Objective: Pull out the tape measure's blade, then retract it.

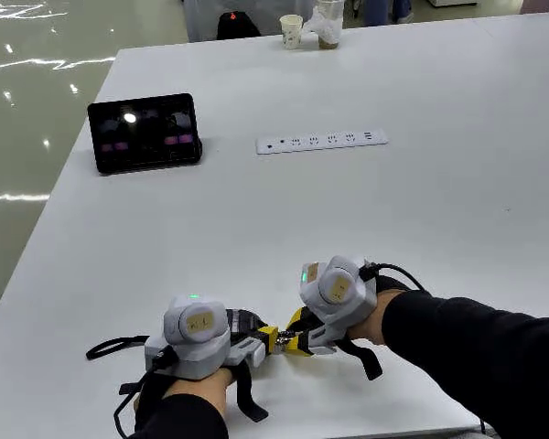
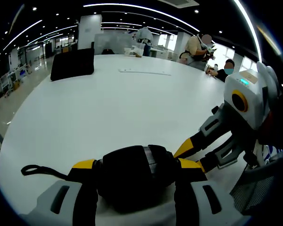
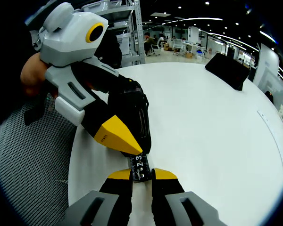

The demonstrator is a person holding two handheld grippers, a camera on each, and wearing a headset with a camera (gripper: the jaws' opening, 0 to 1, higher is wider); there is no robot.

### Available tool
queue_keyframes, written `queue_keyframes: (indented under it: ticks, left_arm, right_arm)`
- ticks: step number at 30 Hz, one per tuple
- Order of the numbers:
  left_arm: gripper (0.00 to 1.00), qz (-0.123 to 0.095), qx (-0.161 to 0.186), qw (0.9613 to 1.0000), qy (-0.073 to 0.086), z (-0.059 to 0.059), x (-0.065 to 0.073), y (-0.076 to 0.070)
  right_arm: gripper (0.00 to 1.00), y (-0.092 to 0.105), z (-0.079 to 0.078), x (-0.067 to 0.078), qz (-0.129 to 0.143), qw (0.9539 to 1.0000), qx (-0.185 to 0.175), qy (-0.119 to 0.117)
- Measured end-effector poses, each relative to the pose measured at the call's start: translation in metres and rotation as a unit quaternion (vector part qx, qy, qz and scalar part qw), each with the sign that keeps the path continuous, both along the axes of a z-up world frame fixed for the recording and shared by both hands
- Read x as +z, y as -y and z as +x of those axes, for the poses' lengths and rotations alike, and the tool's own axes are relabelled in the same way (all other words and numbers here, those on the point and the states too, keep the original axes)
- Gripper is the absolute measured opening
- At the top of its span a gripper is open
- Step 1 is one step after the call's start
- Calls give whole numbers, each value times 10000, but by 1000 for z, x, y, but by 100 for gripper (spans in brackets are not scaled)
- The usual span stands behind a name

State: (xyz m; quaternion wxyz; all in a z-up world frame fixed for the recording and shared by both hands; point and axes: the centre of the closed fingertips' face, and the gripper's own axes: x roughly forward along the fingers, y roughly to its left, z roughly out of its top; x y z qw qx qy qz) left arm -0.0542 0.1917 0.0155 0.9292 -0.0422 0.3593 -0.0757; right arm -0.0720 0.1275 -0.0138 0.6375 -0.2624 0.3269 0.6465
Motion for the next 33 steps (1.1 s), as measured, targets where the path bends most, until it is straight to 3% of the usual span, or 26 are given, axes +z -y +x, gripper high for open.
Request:
queue_keyframes:
  ticks: [33]
  left_arm:
    - [61,-46,17,10000,-6,-2,0,0]
  right_arm:
    - [12,-16,-3,0,135,9999,-14,-66]
